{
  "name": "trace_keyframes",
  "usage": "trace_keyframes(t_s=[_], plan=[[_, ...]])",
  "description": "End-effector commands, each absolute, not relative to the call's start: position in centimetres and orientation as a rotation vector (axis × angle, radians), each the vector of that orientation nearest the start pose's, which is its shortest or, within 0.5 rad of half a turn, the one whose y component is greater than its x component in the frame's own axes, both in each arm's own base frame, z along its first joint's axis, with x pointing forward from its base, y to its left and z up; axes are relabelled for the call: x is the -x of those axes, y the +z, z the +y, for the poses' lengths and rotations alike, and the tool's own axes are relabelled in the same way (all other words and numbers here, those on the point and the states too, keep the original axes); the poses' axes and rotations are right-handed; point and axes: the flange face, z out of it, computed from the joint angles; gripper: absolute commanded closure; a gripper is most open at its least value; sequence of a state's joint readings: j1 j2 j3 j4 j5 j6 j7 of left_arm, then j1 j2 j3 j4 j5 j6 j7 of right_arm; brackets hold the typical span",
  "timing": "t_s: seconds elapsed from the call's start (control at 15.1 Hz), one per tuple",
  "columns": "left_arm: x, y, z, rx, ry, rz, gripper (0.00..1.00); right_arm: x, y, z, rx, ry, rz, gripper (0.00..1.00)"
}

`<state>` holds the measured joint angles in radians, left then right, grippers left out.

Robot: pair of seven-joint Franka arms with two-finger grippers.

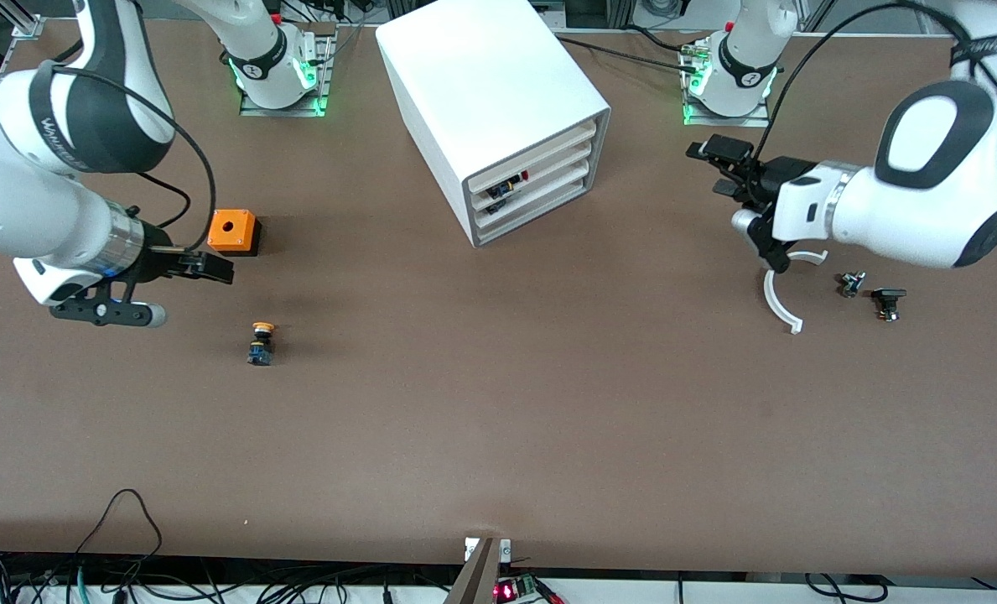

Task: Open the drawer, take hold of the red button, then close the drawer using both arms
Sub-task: 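Move the left gripper toward the drawer handle while the right gripper approaches the cabinet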

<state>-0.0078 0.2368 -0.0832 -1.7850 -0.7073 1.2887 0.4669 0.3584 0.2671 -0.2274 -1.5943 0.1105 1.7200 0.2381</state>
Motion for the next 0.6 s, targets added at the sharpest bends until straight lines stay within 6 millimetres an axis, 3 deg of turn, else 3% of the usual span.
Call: trace_keyframes(t_s=[0.0, 0.27, 0.4, 0.53], plan=[[-52.4, 36.6, -13.6, -1.948, -0.696, -0.494, 0.0, -61.5, 46.6, 13.4, 3.099, 0.214, 0.293, 0.0], [-50.0, 31.8, -14.4, -1.848, -0.606, -0.513, 0.0, -61.2, 45.9, 17.6, 3.104, 0.204, 0.412, 0.0], [-47.5, 28.9, -15.5, -1.811, -0.557, -0.552, 0.01, -60.8, 45.8, 19.6, 3.1, 0.187, 0.476, 0.0], [-45.2, 27.5, -17.1, -1.796, -0.503, -0.569, 0.02, -61.0, 45.9, 21.7, 3.097, 0.164, 0.522, 0.0]])
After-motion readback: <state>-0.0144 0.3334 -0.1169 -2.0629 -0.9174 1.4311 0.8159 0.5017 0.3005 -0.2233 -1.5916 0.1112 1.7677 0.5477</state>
